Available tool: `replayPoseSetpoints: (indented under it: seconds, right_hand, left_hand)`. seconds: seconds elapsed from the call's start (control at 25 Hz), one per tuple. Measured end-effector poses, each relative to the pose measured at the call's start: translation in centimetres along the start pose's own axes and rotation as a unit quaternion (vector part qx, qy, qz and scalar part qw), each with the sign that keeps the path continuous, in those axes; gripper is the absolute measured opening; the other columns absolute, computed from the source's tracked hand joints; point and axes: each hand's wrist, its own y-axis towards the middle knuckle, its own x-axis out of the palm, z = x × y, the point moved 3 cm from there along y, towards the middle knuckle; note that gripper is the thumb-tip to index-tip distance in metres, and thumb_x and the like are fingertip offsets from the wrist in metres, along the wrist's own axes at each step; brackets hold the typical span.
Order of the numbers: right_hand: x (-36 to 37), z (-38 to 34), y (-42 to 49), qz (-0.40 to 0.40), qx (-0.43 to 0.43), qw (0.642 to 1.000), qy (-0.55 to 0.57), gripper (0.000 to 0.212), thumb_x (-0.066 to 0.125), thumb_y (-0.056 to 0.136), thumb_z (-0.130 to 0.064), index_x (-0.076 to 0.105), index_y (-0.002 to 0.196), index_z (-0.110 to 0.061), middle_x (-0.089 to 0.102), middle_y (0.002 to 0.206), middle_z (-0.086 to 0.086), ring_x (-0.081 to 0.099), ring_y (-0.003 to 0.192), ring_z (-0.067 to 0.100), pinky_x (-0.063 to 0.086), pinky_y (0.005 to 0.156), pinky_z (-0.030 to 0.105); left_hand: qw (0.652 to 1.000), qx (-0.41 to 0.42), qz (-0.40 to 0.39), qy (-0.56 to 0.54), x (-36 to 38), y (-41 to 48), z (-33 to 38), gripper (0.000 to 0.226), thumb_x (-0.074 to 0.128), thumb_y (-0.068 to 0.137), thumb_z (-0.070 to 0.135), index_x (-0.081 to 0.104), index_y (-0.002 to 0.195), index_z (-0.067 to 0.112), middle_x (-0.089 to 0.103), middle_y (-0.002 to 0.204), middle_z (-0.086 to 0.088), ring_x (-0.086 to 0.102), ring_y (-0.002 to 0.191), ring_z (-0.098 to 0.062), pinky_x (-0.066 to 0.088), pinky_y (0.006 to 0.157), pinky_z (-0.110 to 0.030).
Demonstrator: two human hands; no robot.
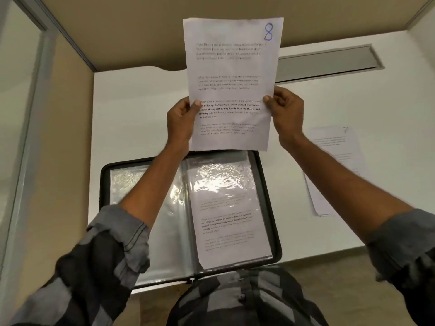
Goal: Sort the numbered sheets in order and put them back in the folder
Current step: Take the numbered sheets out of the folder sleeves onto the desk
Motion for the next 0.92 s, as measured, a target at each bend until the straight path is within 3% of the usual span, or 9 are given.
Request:
replayPoseSetpoints:
  seconds: [0.2, 0.44, 0.6, 0.72, 0.92]
  right_hand:
    - [-7.1, -0.4, -3.9, 0.009, 0.028, 0.999, -0.039, 0.030, 0.070, 0.093, -0.007, 0.070, 0.123, -0.006, 0.076, 0.111, 0.009, 0.075, 0.099, 0.022, 0.061, 0.088, 0.037]
    - [-15.6, 2.0, -8.6, -0.013, 0.097, 0.989, -0.115, 0.034, 0.060, 0.094, 0.005, 0.068, 0.125, -0.004, 0.074, 0.110, 0.013, 0.071, 0.100, 0.026, 0.057, 0.097, 0.048]
    - [-21.1, 3.7, -10.5, 0.014, 0.124, 0.983, -0.135, 0.035, 0.065, 0.090, 0.005, 0.071, 0.122, -0.008, 0.075, 0.111, 0.015, 0.070, 0.110, 0.036, 0.057, 0.098, 0.051]
    - [-24.9, 5.3, -10.5, 0.023, 0.151, 0.978, -0.139, 0.034, 0.068, 0.089, 0.003, 0.072, 0.112, -0.022, 0.077, 0.106, 0.007, 0.071, 0.108, 0.032, 0.056, 0.098, 0.051]
    - [-30.8, 9.1, -7.9, 0.018, 0.180, 0.965, -0.190, 0.035, 0.073, 0.087, -0.004, 0.073, 0.117, -0.021, 0.077, 0.104, 0.004, 0.073, 0.102, 0.025, 0.057, 0.097, 0.051]
  left_hand:
    - [0.995, -0.065, -0.080, -0.004, 2.8, -5.4, -0.6, 0.013, 0.070, 0.097, 0.016, 0.074, 0.109, 0.015, 0.077, 0.100, 0.004, 0.074, 0.088, -0.006, 0.058, 0.072, -0.021]
    - [0.978, -0.136, -0.151, 0.047, 7.8, -11.3, -3.4, 0.022, 0.071, 0.095, 0.012, 0.072, 0.116, 0.005, 0.077, 0.108, -0.004, 0.074, 0.097, -0.017, 0.061, 0.076, -0.025]
    - [0.970, -0.143, -0.184, 0.074, 11.1, -13.9, -5.5, 0.020, 0.068, 0.095, 0.005, 0.073, 0.113, 0.006, 0.077, 0.104, -0.002, 0.074, 0.088, -0.012, 0.060, 0.070, -0.022]
    - [0.963, -0.135, -0.198, 0.124, 14.0, -14.6, -7.7, 0.025, 0.065, 0.093, 0.004, 0.073, 0.116, 0.009, 0.077, 0.108, 0.000, 0.073, 0.094, -0.016, 0.060, 0.081, -0.029]
    - [0.958, -0.164, -0.195, 0.132, 19.6, -16.1, -11.9, 0.025, 0.070, 0.092, 0.003, 0.073, 0.117, 0.007, 0.078, 0.107, -0.004, 0.074, 0.093, -0.017, 0.060, 0.077, -0.024]
